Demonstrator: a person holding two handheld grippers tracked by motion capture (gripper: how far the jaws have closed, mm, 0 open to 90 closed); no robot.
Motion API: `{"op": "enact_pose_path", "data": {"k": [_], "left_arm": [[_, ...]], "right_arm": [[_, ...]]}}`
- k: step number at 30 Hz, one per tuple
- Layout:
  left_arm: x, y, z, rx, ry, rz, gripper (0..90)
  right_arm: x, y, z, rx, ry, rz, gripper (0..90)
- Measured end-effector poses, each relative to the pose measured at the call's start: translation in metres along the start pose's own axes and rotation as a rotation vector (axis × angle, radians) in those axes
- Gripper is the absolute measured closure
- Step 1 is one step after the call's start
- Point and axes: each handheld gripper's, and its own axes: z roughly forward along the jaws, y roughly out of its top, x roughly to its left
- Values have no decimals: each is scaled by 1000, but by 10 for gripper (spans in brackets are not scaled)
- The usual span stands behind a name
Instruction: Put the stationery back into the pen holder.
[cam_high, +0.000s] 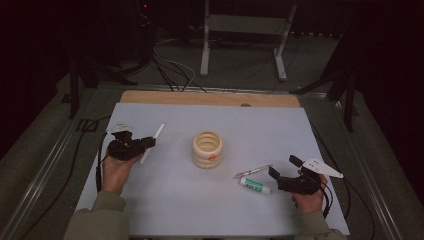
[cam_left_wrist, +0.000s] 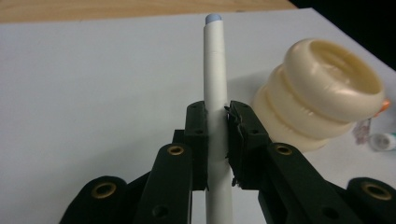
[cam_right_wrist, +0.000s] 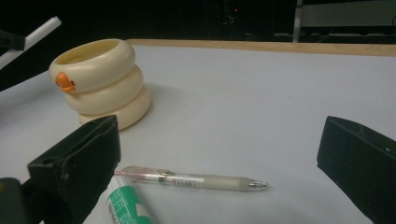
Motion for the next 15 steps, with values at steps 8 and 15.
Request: {"op": "enact_pose_path", "data": {"k": [8,15], "left_arm": [[-12,13,0,-28,-33,24,794],[-18,20,-1,-36,-39,35,794]], "right_arm": [[0,0,0,-1,2,0,0],[0,0,0,2,2,0,0]]}}
